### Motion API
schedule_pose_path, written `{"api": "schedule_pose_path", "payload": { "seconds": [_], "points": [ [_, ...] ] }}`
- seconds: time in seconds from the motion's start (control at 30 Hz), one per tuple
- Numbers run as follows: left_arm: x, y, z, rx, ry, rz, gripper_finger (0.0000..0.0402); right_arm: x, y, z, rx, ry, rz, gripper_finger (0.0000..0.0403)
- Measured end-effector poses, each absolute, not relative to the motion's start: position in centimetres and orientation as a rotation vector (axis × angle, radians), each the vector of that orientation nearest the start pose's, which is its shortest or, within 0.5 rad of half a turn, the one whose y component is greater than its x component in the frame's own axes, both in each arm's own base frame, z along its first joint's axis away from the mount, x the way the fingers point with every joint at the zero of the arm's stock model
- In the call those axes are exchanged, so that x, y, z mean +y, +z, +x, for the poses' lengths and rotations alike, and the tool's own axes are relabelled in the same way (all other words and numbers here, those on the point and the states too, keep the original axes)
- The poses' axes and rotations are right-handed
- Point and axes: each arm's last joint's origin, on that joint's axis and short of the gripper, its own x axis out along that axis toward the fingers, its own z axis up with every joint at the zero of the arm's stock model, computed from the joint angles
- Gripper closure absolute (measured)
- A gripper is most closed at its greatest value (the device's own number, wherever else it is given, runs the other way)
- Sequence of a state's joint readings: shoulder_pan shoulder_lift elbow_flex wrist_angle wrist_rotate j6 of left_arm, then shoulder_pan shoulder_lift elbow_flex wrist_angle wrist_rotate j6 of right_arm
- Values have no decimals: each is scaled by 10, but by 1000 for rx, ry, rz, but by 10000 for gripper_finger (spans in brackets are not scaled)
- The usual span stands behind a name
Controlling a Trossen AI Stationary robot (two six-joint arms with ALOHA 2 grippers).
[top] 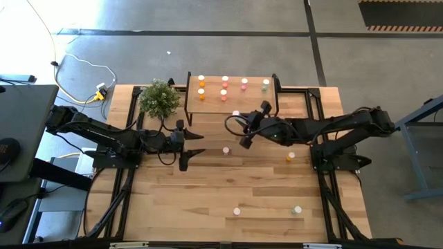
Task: Pick and place medicine bottles onto shelf by color
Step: Put the left green pill bottle aligned with the other green pill bottle on the shelf
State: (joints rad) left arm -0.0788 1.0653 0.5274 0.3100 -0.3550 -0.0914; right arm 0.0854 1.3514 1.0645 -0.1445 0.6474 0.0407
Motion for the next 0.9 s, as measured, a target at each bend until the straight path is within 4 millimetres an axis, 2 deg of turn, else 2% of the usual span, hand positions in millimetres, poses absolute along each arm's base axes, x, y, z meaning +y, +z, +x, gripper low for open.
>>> {"api": "schedule_pose_path", "payload": {
  "seconds": [0.1, 0.23, 0.5, 0.67, 0.77, 0.9],
  "points": [
    [-8, 239, 226, 213, 283, -27, 167, 3, 307, 297, 421, -579, -117, 300],
    [-8, 239, 226, 213, 283, -25, 167, -7, 290, 287, 416, -644, -90, 300],
    [-8, 239, 226, 213, 283, -24, 167, -16, 278, 247, 197, -738, -15, 300],
    [-8, 239, 226, 213, 283, -25, 167, -19, 257, 226, 31, -827, 45, 300],
    [-8, 239, 226, 213, 283, -25, 167, -19, 245, 219, -65, -849, 88, 300],
    [-8, 239, 226, 213, 283, -24, 167, -19, 235, 220, -106, -847, 115, 300]
  ]
}}
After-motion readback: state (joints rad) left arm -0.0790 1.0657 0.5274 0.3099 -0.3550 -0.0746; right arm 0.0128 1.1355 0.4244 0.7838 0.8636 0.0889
